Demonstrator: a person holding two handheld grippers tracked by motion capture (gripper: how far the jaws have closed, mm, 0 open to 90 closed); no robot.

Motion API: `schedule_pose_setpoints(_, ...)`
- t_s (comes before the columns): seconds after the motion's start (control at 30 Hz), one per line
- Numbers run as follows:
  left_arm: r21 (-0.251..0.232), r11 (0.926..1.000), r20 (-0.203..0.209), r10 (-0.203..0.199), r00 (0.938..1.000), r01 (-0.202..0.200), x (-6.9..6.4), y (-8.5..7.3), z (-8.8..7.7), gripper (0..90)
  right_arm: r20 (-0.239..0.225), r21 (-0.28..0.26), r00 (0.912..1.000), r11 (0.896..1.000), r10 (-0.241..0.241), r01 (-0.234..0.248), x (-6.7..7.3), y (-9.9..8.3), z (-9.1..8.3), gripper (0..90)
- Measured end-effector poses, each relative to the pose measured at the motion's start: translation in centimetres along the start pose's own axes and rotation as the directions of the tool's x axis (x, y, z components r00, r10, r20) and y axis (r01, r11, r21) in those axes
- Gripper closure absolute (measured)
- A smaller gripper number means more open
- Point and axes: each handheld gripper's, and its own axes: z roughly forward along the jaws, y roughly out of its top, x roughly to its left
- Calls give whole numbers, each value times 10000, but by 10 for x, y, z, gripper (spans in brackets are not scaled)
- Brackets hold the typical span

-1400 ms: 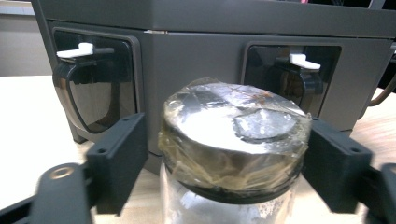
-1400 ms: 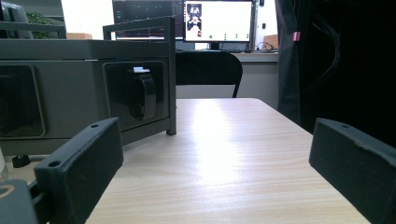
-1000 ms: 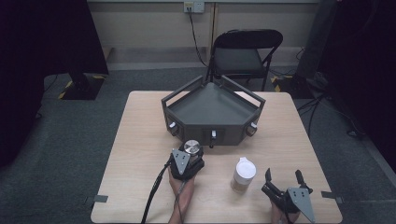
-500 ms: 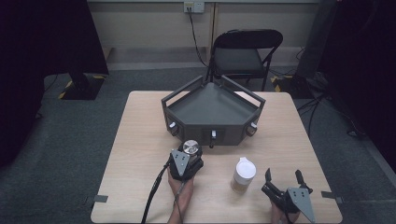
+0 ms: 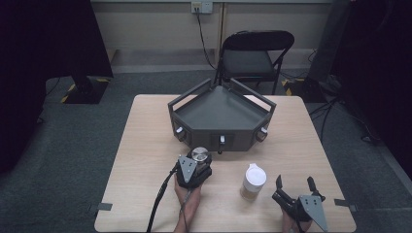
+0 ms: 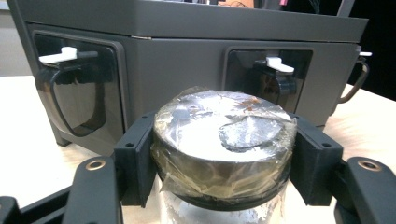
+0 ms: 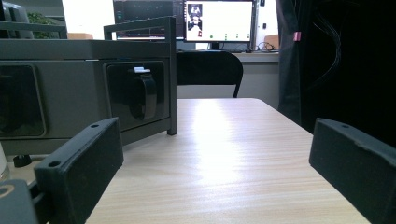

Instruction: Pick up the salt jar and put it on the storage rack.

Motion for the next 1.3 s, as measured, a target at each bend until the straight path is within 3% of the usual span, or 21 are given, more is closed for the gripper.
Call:
schedule_pose_setpoints(0.2,-42,10000,264,92,9996,-91,5,3,-3,346,0,0,10000,10000,0,0,0,0,0,14)
schedule_pose_setpoints(0.7,-326,9988,1098,398,9932,-364,23,33,-10,347,5,0,10000,10000,1,-1,0,0,0,14)
schedule_pose_setpoints(0.87,-421,9985,1415,409,9891,-352,33,48,-8,348,4,1,10000,10000,2,-2,0,0,0,14)
schedule_pose_setpoints(1.1,-776,9970,1929,164,9811,-14,49,67,-8,348,12,2,10000,10000,-1,1,0,0,0,15)
schedule_pose_setpoints(1.3,-1067,9939,2062,507,9772,-290,53,91,-3,348,13,-1,10000,10000,5,-5,0,0,0,14)
